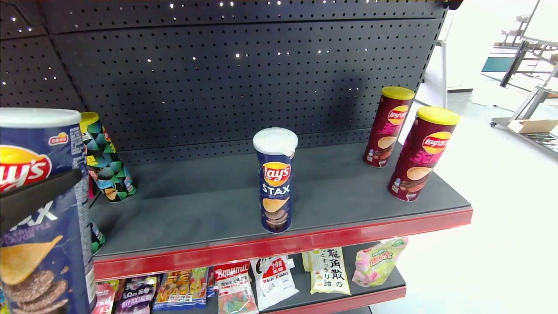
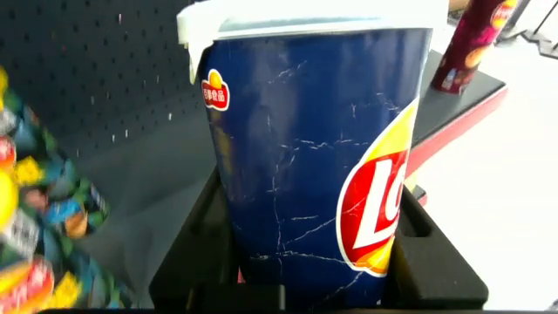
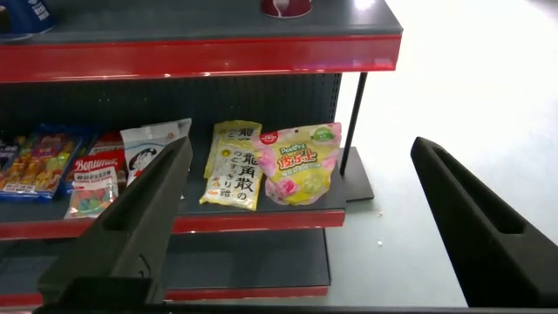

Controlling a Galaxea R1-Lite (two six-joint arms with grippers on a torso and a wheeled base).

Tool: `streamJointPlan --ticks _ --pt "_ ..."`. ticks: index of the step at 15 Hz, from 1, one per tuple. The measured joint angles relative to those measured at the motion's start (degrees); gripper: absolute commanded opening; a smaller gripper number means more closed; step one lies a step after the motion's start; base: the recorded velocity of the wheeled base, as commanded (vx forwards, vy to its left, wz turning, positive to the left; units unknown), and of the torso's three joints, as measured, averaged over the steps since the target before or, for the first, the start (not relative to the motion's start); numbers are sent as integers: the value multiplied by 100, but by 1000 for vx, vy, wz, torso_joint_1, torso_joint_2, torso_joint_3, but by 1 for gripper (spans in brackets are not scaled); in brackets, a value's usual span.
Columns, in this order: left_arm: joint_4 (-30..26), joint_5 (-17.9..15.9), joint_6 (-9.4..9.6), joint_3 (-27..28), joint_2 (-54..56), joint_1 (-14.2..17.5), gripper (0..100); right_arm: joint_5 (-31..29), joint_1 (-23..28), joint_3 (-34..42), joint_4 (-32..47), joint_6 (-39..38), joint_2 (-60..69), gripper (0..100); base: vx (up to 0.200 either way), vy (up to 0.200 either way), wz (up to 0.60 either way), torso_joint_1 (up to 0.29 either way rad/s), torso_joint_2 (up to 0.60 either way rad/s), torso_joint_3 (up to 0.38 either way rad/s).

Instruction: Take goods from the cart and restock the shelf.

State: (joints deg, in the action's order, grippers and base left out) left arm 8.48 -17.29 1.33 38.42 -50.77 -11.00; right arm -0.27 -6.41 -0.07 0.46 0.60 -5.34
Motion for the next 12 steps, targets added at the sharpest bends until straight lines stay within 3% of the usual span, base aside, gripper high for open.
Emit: streamJointPlan --ticks 6,9,12 --pt "1352 -145 -46 432 -1557 -140 0 0 2 -2 -2 0 -2 100 0 0 0 0 0 0" --pt "1442 -312 -55 482 -2058 -413 0 0 2 -2 0 0 -2 100 0 0 0 0 0 0" --pt "1546 -312 -65 547 -2317 -483 0 2 2 -2 -2 0 -4 100 0 0 0 0 0 0"
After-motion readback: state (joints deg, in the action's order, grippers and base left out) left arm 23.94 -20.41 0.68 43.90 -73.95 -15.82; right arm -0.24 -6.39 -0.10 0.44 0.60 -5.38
